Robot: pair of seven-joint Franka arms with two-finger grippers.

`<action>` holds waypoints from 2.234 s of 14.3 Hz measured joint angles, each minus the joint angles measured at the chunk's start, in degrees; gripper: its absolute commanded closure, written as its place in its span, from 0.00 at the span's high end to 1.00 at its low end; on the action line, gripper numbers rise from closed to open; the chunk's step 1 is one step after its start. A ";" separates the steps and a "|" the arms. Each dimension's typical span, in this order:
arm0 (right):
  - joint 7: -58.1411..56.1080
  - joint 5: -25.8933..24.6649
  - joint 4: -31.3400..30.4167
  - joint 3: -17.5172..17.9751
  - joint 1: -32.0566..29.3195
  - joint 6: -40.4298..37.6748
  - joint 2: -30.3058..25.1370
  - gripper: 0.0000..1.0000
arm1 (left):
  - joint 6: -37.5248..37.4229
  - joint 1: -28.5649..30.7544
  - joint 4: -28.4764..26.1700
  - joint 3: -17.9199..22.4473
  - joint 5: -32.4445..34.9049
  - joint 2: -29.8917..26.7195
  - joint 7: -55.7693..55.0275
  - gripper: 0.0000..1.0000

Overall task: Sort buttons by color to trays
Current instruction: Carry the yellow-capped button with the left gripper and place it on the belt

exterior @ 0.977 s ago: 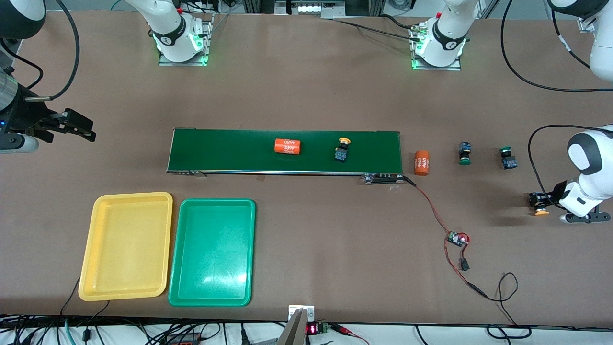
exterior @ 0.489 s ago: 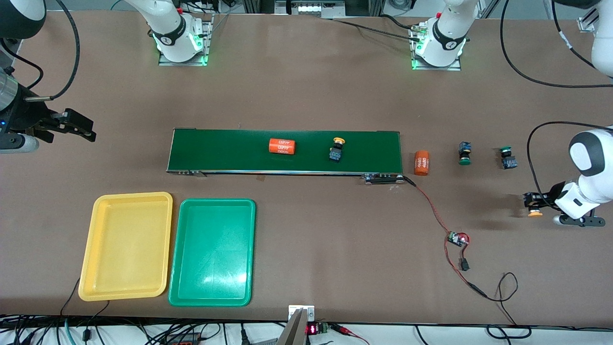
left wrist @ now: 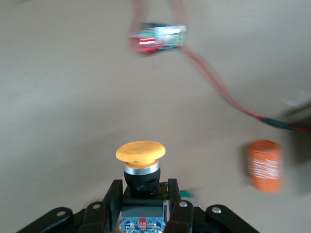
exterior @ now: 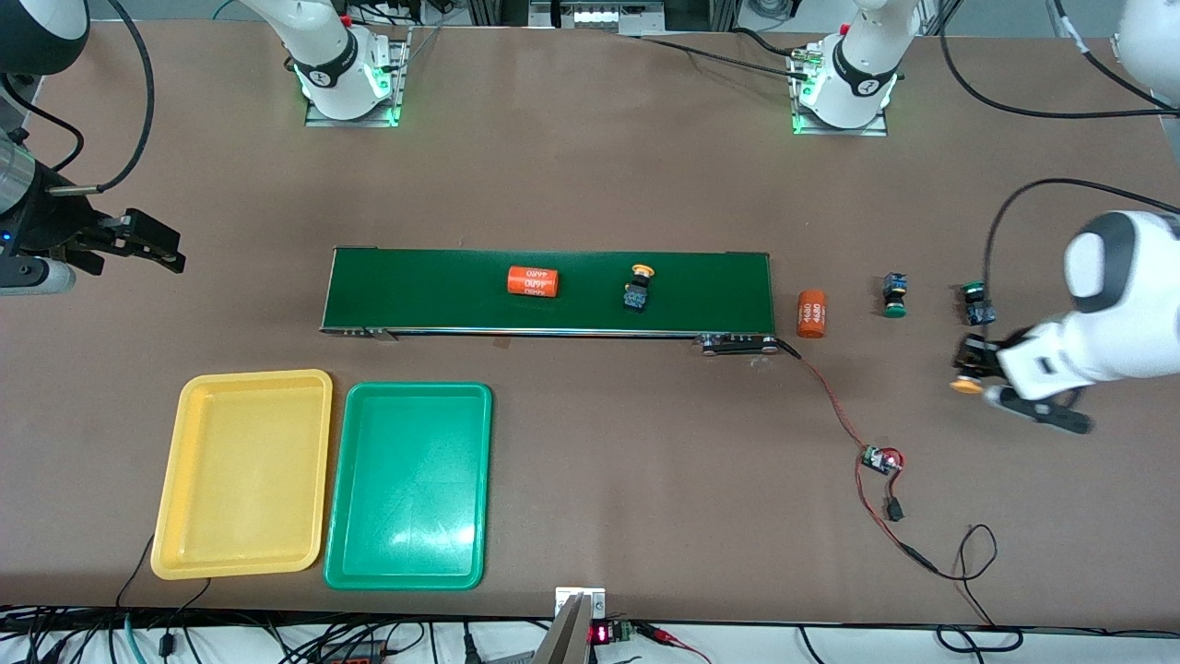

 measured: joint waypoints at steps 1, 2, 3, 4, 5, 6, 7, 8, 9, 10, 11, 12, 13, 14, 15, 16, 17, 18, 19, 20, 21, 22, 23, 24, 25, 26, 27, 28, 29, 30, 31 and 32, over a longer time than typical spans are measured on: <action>0.00 0.00 -0.01 0.01 0.01 0.00 0.00 1.00 | -0.56 -4.13 -0.75 -0.17 -0.14 -1.01 -1.19 0.00; 0.00 0.00 -0.01 0.01 0.01 0.00 0.01 1.00 | -0.78 -8.36 -1.54 -0.29 -0.82 -1.93 -4.06 0.00; 0.00 0.00 -0.01 0.01 0.01 0.00 0.00 1.00 | -0.94 -12.05 -2.29 -0.36 -2.62 -2.43 -7.26 0.00; 0.00 0.00 -0.01 0.01 0.01 0.00 0.01 1.00 | -0.94 -15.15 -3.11 -0.34 -5.37 -2.56 -9.78 0.00; 0.00 0.00 -0.01 0.01 0.01 -0.01 0.00 1.00 | -0.29 -17.47 -4.16 -0.29 -8.19 -2.35 -11.14 0.00; 0.00 0.00 -0.01 0.01 0.01 -0.01 0.01 1.00 | 1.71 -19.12 -5.38 -0.24 -10.19 -1.91 -11.88 0.00; 0.00 0.00 -0.01 0.01 0.01 -0.01 0.01 1.00 | 4.52 -20.25 -6.65 -0.14 -11.20 -1.30 -12.70 0.00; 0.00 0.00 -0.01 0.01 0.01 -0.01 0.01 1.00 | 7.57 -20.93 -7.81 -0.09 -11.53 -0.54 -13.73 0.00; 0.00 0.00 -0.01 0.01 0.01 -0.01 0.00 1.00 | 9.89 -21.27 -8.70 -0.01 -11.67 0.26 -14.73 0.00; 0.00 0.00 -0.01 0.01 0.01 -0.01 0.01 1.00 | 11.44 -21.46 -9.41 0.02 -12.06 0.97 -15.89 0.00; 0.00 0.00 -0.01 0.01 0.01 -0.01 0.01 1.00 | 12.21 -21.70 -9.92 0.05 -12.54 1.61 -17.38 0.00; 0.00 0.00 -0.01 0.01 0.01 -0.01 0.01 1.00 | 12.57 -22.12 -10.27 0.04 -12.81 2.08 -19.09 0.00; 0.00 0.00 -0.01 0.01 0.01 -0.02 0.01 1.00 | 12.74 -22.74 -10.39 0.04 -12.91 2.42 -20.72 0.00; 0.00 0.00 -0.01 0.01 0.01 -0.02 0.01 1.00 | 12.88 -23.42 -10.42 0.03 -12.94 2.56 -22.17 0.00; 0.00 0.00 -0.01 0.01 0.01 -0.02 0.01 1.00 | 12.94 -23.99 -10.41 0.03 -12.94 2.51 -23.60 0.00; 0.00 0.00 -0.01 0.01 0.01 -0.02 0.01 1.00 | 12.94 -24.34 -10.48 0.03 -12.95 2.46 -24.97 0.00; 0.00 0.00 -0.01 0.01 0.01 -0.02 0.01 1.00 | 12.93 -24.54 -10.70 0.03 -12.95 2.39 -26.20 0.00; 0.00 0.00 -0.01 0.01 0.01 -0.03 0.01 1.00 | 12.93 -24.62 -10.93 0.03 -12.95 2.28 -27.11 0.00; 0.00 0.00 -0.01 0.01 0.01 -0.03 0.01 1.00 | 12.90 -24.63 -11.16 0.03 -12.95 2.11 -27.69 0.00; 0.00 0.00 -0.01 0.01 0.01 -0.03 0.01 1.00 | 12.87 -24.62 -11.43 0.04 -12.95 1.89 -28.10 0.00; 0.00 0.00 -0.01 0.01 0.01 -0.03 0.01 1.00 | 12.84 -24.62 -11.84 0.06 -12.95 1.61 -28.35 0.00; 0.00 0.00 -0.01 0.01 0.01 -0.03 0.01 1.00 | 12.78 -24.62 -12.33 0.06 -12.95 1.36 -29.02 0.01; 0.00 0.00 -0.01 0.01 0.01 -0.03 0.01 1.00 | 12.74 -24.62 -12.92 0.06 -12.96 1.14 -30.23 0.11; 0.00 0.00 -0.01 0.01 0.01 -0.03 0.01 1.00 | 12.73 -24.63 -13.58 0.05 -12.96 0.91 -31.21 0.40; 0.00 0.00 -0.01 0.01 0.01 -0.03 0.01 1.00 | 12.73 -24.64 -14.03 0.01 -12.96 0.80 -31.87 0.75; 0.00 0.00 -0.01 0.01 0.01 -0.03 0.01 1.00 | 12.74 -24.66 -14.18 -0.02 -12.96 0.74 -32.13 1.00; 0.00 0.00 -0.01 0.01 0.01 -0.03 0.01 1.00 | 12.78 -24.67 -14.18 -0.03 -12.96 0.49 -32.20 1.00; 0.00 0.00 -0.01 0.01 0.01 -0.03 0.01 1.00 | 12.87 -24.67 -14.13 -0.03 -12.96 -0.18 -32.20 1.00; 0.00 0.00 -0.01 0.01 0.01 -0.03 0.01 1.00 | 12.99 -24.64 -14.02 -0.02 -12.96 -1.28 -32.20 1.00; 0.00 0.00 -0.01 0.01 0.01 -0.03 0.01 1.00 | 13.15 -24.51 -13.82 0.06 -12.96 -2.66 -32.20 1.00; 0.00 0.00 -0.01 0.01 0.01 -0.03 0.01 1.00 | 13.18 -24.19 -13.55 0.24 -12.96 -4.13 -32.22 1.00; 0.01 0.00 -0.01 0.01 0.01 -0.03 0.01 1.00 | 13.17 -23.50 -13.32 0.49 -12.96 -5.60 -32.22 1.00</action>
